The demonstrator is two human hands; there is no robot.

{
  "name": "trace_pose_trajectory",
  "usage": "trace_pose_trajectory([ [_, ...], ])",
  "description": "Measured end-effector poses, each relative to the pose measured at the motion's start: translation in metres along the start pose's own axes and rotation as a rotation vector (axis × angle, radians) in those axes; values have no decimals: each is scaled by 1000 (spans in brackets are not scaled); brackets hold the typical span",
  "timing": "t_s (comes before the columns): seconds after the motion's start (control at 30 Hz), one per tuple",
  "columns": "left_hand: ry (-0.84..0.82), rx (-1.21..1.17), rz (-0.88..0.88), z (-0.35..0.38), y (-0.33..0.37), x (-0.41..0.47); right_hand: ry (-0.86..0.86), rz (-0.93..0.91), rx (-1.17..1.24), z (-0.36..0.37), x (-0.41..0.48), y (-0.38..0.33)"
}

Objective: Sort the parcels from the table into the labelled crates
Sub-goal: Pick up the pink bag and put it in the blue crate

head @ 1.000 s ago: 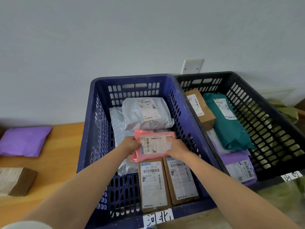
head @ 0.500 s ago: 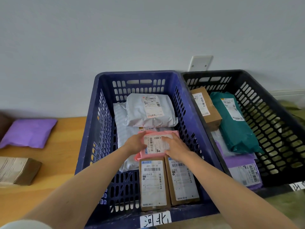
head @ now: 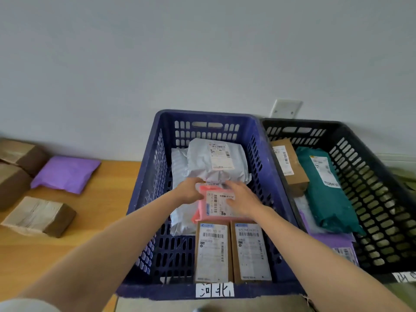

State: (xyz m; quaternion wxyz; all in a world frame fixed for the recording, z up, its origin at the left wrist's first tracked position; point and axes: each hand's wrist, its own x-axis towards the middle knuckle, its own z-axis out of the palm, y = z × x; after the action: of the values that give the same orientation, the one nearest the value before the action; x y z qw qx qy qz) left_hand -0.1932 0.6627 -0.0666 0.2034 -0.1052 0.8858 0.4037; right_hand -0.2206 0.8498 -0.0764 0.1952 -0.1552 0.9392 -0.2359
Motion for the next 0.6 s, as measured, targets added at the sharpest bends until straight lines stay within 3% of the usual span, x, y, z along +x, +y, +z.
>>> trace_pose_trajectory([
  [0.3, 177, -126, 201, -99, 22, -61, 271, -115, 160, -20, 1, -93],
  [0.6, 316, -225, 173, -199, -75, -139, 355, -222, 245, 31, -10, -234],
])
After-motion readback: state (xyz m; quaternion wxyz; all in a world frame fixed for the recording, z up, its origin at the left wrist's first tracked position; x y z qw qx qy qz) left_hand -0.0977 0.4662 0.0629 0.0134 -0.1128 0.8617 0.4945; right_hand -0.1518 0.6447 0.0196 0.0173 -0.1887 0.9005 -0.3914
